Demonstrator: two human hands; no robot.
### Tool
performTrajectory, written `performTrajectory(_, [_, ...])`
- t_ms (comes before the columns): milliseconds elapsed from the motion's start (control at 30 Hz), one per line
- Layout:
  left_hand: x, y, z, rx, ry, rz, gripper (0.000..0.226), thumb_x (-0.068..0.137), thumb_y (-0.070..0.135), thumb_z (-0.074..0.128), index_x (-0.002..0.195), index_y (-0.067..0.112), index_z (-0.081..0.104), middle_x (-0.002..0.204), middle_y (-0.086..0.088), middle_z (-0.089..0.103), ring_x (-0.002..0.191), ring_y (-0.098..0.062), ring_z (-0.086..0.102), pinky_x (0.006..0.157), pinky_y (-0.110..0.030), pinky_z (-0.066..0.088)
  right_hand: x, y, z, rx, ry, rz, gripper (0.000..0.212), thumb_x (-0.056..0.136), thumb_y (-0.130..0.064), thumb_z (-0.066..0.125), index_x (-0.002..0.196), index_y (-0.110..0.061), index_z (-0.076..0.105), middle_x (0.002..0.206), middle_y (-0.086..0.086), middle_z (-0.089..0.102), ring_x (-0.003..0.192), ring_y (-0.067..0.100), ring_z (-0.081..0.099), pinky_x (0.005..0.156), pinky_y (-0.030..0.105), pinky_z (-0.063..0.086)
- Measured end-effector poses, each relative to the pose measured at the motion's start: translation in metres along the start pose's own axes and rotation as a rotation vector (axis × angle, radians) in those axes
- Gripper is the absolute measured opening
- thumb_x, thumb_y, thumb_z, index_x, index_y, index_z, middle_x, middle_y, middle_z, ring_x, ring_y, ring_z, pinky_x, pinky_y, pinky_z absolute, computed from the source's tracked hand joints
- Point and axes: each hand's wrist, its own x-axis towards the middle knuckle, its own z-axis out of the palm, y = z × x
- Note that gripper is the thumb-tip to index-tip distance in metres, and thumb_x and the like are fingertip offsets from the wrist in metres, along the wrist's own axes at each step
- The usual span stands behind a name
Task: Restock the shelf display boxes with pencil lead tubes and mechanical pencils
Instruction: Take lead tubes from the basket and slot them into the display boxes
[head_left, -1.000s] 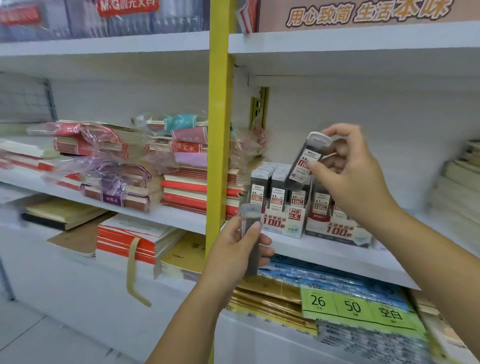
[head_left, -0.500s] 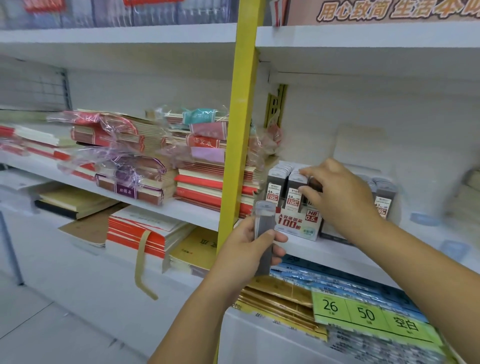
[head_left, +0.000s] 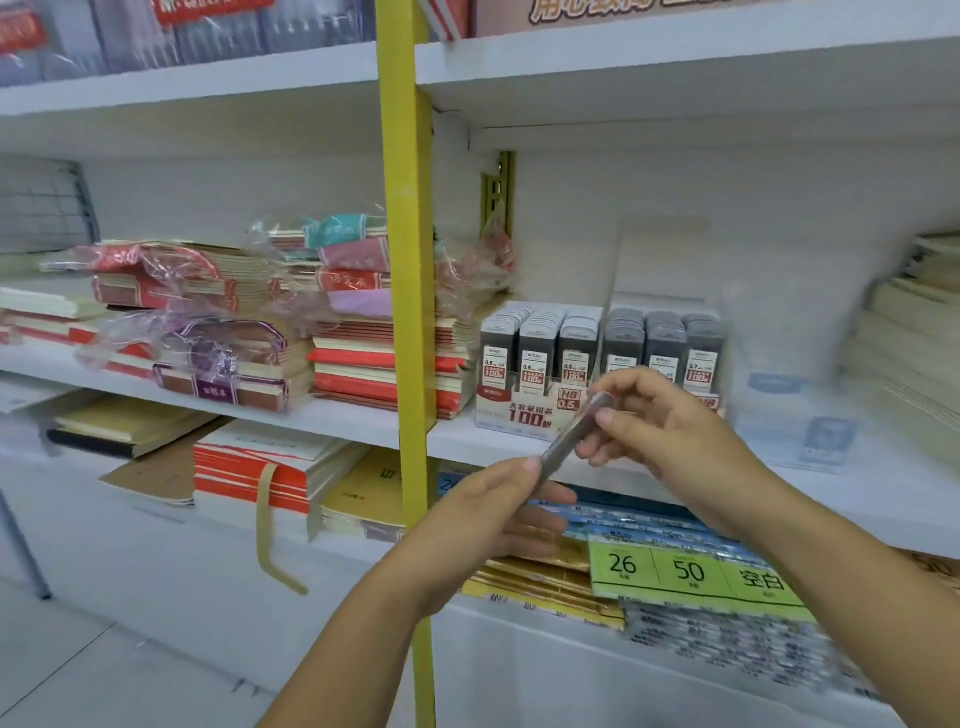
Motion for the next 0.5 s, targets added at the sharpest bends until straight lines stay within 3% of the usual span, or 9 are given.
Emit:
performTrajectory(100, [-0.001,-0.001,0.002,0.033,0.052,0.028,0.020,0.100,0.031,0.059,0.117,0.035,0.070,0.105,0.005,0.074,0.090,-0.012,0.072,0.078,-0.027,0.059,-0.006,0.003,-0.007,-0.001,0.011,0.008,0.021,0.085,-0.023,0.066,0.103,-0.014,0.061,0.101,0.003,0.072,0.090,0.022,0.070,0.079,0.029,0.055])
performTrajectory(200, [0.002,-0.003,0.006,0.084,0.149,0.088,0.024,0.091,0.018,0.073,0.107,0.036,0.071,0.097,0.012,0.075,0.085,-0.008,0.073,0.068,-0.020,0.056,-0.011,0.005,-0.008,-0.017,0.062,0.002,0.017,0.092,-0.013,0.061,0.107,-0.018,0.060,0.106,-0.003,0.074,0.097,0.011,0.069,0.078,0.022,0.055])
performTrajectory(333, [0.003,-0.005,0.013,0.137,0.206,0.111,0.017,0.088,0.018,0.076,0.100,0.028,0.073,0.092,0.012,0.076,0.079,-0.007,0.072,0.064,-0.017,0.054,-0.014,0.005,-0.009,0.080,0.141,0.031,0.025,0.090,-0.007,0.062,0.112,-0.018,0.058,0.102,0.001,0.075,0.095,0.019,0.071,0.083,0.029,0.054])
performTrajectory(400, [0.004,-0.006,0.015,0.135,0.224,0.116,0.015,0.088,0.018,0.076,0.100,0.027,0.072,0.092,0.012,0.076,0.078,-0.006,0.072,0.063,-0.017,0.054,-0.015,0.005,-0.008,0.086,0.155,0.032,0.023,0.089,-0.008,0.064,0.109,-0.017,0.060,0.098,0.004,0.076,0.092,0.022,0.072,0.080,0.032,0.056])
performTrajectory(500, [0.005,-0.007,0.015,0.151,0.242,0.124,0.014,0.088,0.020,0.077,0.097,0.030,0.073,0.091,0.015,0.076,0.078,-0.007,0.072,0.063,-0.018,0.055,-0.018,0.005,-0.004,0.036,0.127,0.021,0.022,0.090,-0.007,0.064,0.106,-0.020,0.058,0.093,0.005,0.076,0.085,0.023,0.073,0.067,0.025,0.058])
